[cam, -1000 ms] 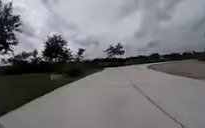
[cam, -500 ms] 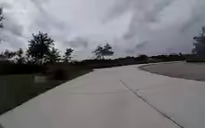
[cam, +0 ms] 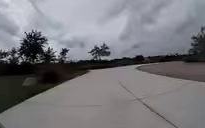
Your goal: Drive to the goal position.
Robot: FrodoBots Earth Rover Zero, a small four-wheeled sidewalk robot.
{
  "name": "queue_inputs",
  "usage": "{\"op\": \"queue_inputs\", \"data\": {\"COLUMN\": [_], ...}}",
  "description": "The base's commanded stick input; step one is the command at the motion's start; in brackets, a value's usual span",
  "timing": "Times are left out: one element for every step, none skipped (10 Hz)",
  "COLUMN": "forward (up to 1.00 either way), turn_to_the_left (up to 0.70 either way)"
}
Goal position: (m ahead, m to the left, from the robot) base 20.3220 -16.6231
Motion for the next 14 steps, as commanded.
{"op": "queue_inputs", "data": {"forward": [0.85,0.85,0.85,0.85,0.85,0.85,0.85,0.85,0.85,0.85,0.85,0.85,0.85,0.85], "turn_to_the_left": [0.0,0.0,0.0,0.0,0.0,0.0,0.0,0.0,0.0,0.0,0.0,0.0,0.0,0.0]}}
